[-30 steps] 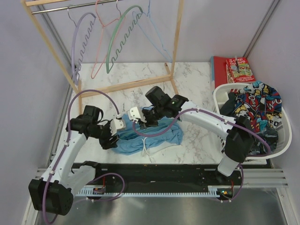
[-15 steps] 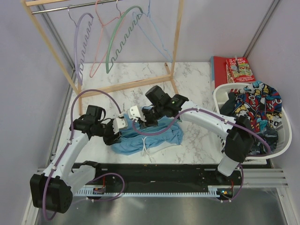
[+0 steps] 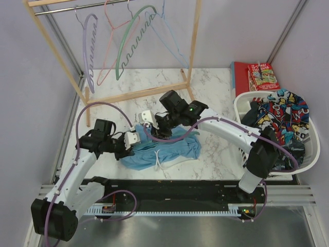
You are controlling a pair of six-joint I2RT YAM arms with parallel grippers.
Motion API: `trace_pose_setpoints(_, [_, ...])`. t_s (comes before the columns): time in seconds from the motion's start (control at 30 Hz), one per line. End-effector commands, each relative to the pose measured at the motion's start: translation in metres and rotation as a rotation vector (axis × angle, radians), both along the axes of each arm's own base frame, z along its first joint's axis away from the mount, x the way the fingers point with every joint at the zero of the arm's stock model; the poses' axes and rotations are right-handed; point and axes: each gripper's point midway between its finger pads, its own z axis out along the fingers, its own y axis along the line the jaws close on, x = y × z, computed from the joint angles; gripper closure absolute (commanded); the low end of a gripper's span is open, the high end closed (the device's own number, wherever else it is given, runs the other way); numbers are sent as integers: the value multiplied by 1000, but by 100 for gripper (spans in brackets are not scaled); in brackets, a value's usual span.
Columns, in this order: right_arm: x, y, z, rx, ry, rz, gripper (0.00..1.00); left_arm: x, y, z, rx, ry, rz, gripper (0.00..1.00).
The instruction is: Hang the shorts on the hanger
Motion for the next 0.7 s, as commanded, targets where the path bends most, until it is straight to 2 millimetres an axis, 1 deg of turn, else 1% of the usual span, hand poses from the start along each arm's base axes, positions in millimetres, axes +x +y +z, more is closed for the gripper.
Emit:
trace_pose_setpoints(0.0, [9,-11,64,135,102,-107,36,-7,-6,13,-50,-122,-58,98])
trace_pose_setpoints(0.03, [8,-19,66,138,128,-130,31,-7,-5,17,-48,-161,-61,98])
trace_pose_setpoints(0.07, [5,-30,83,168,124,-149,27,-8,-4,15,-40,-181,-74,98])
trace_pose_setpoints(0.1, [7,-42,90,183,161,-195,20,-10,-3,15,-39,-189,-82,98])
trace_pose_setpoints(0.13, [6,-50,92,190,182,-222,14,-10,-4,16,-43,-200,-88,98])
trace_pose_setpoints(0.17, [4,-59,106,218,178,-250,12,-12,-4,18,-45,-214,-102,98])
trace_pose_setpoints(0.2, [13,-71,108,226,212,-311,10,-13,-5,19,-50,-220,-115,98])
trace_pose_setpoints(0.23, [14,-78,106,225,284,-373,10,-17,-8,21,-66,-219,-132,98])
trace_pose_setpoints(0.27, [19,-86,107,232,319,-414,10,-18,-9,24,-70,-255,-161,98])
trace_pose_setpoints(0.3, [36,-103,103,236,352,-495,10,-19,-10,26,-74,-278,-178,98])
trace_pose_setpoints(0.37, [47,-118,80,185,432,-577,13,-20,-11,30,-75,-347,-222,98])
trace_pose_setpoints(0.4, [53,-125,70,158,444,-604,15,-21,-11,30,-73,-366,-235,98])
trace_pose_setpoints(0.43, [55,-128,59,120,445,-622,17,-21,-11,31,-75,-380,-244,98])
trace_pose_setpoints(0.47, [54,-130,41,65,491,-630,21,-21,-12,34,-76,-402,-253,98])
trace_pose_setpoints(0.53, [49,-131,14,-2,561,-647,25,-24,-13,38,-79,-416,-270,98])
trace_pose_setpoints(0.57, [48,-132,-4,-47,598,-660,27,-24,-13,40,-78,-427,-279,98])
trace_pose_setpoints(0.6, [46,-131,-14,-74,607,-663,29,-24,-13,42,-77,-432,-281,98])
trace_pose_setpoints(0.63, [42,-132,-29,-112,628,-670,30,-24,-13,45,-74,-445,-293,98])
trace_pose_setpoints(0.67, [45,-134,-38,-135,605,-693,30,-25,-13,45,-70,-445,-297,98])
